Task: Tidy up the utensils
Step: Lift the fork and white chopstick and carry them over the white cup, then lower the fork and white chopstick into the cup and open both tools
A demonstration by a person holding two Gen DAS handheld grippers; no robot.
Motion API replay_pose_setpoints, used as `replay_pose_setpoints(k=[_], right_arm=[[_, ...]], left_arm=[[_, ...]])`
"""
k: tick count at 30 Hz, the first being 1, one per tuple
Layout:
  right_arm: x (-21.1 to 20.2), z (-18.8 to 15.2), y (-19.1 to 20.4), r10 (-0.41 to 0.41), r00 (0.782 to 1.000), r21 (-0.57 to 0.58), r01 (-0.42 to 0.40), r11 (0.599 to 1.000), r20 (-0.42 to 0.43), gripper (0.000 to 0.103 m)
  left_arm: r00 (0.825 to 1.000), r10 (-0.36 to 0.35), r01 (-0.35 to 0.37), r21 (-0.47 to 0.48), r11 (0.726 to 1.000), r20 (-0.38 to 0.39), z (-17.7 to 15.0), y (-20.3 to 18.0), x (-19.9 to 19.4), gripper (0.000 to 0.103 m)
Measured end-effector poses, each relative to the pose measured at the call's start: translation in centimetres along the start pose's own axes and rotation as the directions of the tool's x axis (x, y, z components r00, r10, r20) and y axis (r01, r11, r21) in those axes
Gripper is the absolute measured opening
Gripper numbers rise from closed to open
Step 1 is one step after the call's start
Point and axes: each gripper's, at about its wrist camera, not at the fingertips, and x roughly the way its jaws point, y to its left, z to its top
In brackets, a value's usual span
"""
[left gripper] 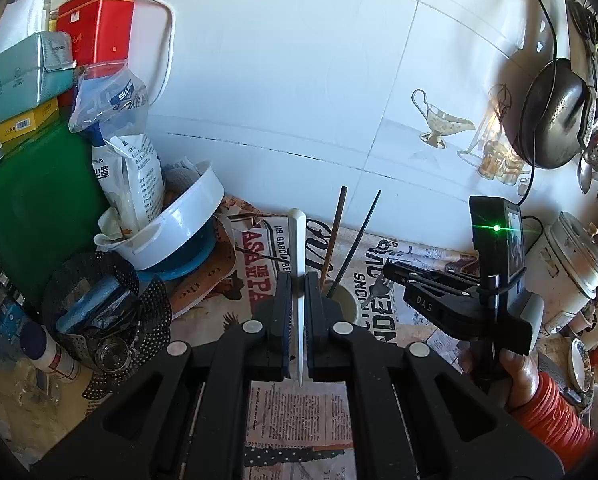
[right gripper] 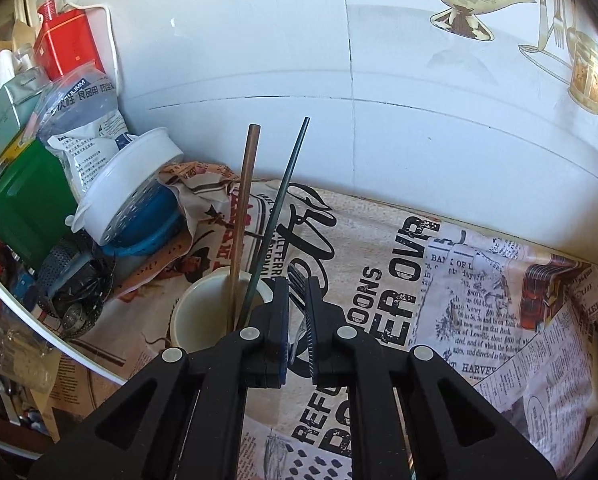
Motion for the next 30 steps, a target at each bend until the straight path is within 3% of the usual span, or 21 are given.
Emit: replay_pose_setpoints(k=[12,21,26,30], right_arm=[[-5.0,1.3,-0.3,-0.056,0.992,-0.011,0.058,0.998,0.110,0.005],[-9.9,3.4,0.5,-0.055,0.970,-0.015,0.060,0.998,0.239,0.002],[-11.3,4.3,1.8,-0.032,0.958,-0.037,0.044,0.998,0.283,0.002],[-9.7,3.9,2.9,-0.024,0.967,-0.062,0.040,0.997,0.253,0.002]], left_arm=[[0.997,-0.030,0.025,0.067,0.997,0.076,3.2,-1.5,-1.4,0.004],[0.988,-0.063,0.048,0.109,0.993,0.144,6.9,-2.5,-2.2,0.004],[0.987,-0.072,0.053,0.126,0.991,0.145,7.7,-2.9,-1.0,0.004],[0.992,-0.070,0.056,0.137,0.989,0.102,7.1,-2.8,1.5,0.004]])
